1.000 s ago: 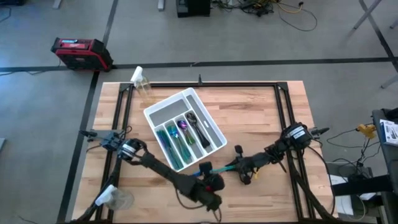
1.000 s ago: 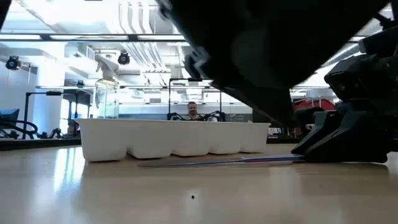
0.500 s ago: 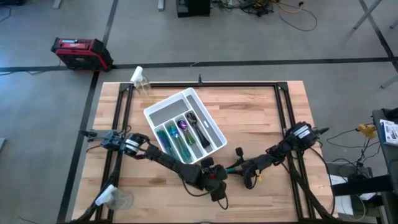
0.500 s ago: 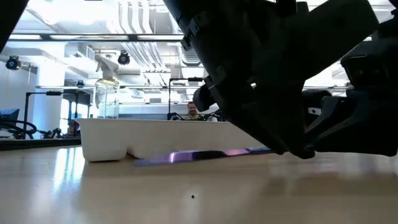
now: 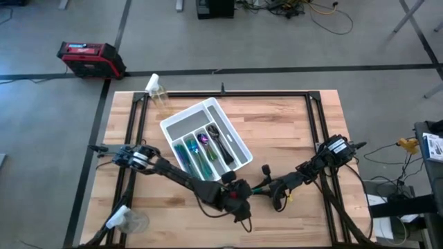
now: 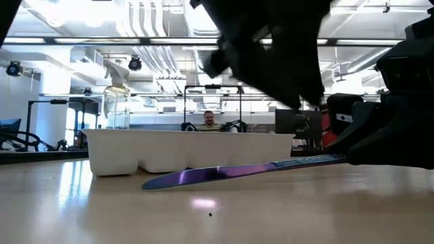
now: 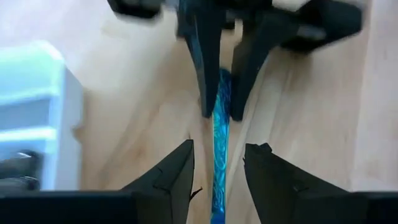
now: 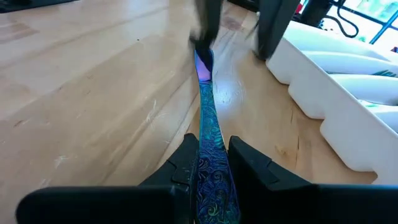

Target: Sort silverware

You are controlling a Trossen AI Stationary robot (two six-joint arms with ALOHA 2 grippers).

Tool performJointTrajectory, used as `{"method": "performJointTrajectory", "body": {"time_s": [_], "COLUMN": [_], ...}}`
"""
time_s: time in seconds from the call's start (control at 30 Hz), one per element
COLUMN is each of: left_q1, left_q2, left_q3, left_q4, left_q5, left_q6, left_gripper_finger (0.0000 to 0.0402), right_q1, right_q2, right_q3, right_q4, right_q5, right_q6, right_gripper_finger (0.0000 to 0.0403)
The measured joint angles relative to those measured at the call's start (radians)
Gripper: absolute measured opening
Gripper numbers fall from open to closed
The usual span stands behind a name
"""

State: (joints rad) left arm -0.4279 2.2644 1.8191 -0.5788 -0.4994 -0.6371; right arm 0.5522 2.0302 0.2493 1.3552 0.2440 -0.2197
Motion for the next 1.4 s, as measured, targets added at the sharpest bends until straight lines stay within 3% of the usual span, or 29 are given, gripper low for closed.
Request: {"method": "performJointTrajectory", "body": {"time_s": [0.17,0.5,0.6,0.73,0.9,1.07,1.27,1.4], "left_q1": [0.01,0.028,0.028,0.027,0.019,-0.012,-0.065,-0.082], "left_q2": [0.045,0.116,0.117,0.117,0.117,0.11,0.088,0.078], "left_q3": [-0.002,-0.002,-0.003,-0.005,-0.005,0.005,0.057,0.146], "left_q4": [0.02,0.08,0.074,0.079,0.067,0.042,-0.076,-0.261], "left_q5": [0.019,0.095,0.087,0.079,0.066,0.049,0.055,0.144], "left_q6": [-0.001,-0.015,0.0,0.01,0.037,0.086,0.175,0.303], "left_gripper_finger": [0.0124,0.0162,0.0126,0.0027,0.0021,0.0021,0.0021,0.0021], "right_q1": [0.0,0.001,0.002,0.002,0.003,0.029,0.079,0.093], "right_q2": [-0.001,-0.03,-0.055,-0.08,-0.114,-0.236,-0.474,-0.626], "right_q3": [0.005,0.006,0.006,0.006,0.005,0.0,0.004,0.006], "right_q4": [-0.003,-0.032,-0.063,-0.109,-0.144,-0.277,-0.473,-0.632], "right_q5": [-0.009,-0.013,-0.013,-0.007,-0.01,-0.028,-0.025,0.016], "right_q6": [-0.011,-0.024,-0.034,-0.021,0.042,0.072,0.134,0.19], "right_gripper_finger": [0.0048,0.0048,0.0048,0.0057,0.012,0.0164,0.0186,0.0184]}}
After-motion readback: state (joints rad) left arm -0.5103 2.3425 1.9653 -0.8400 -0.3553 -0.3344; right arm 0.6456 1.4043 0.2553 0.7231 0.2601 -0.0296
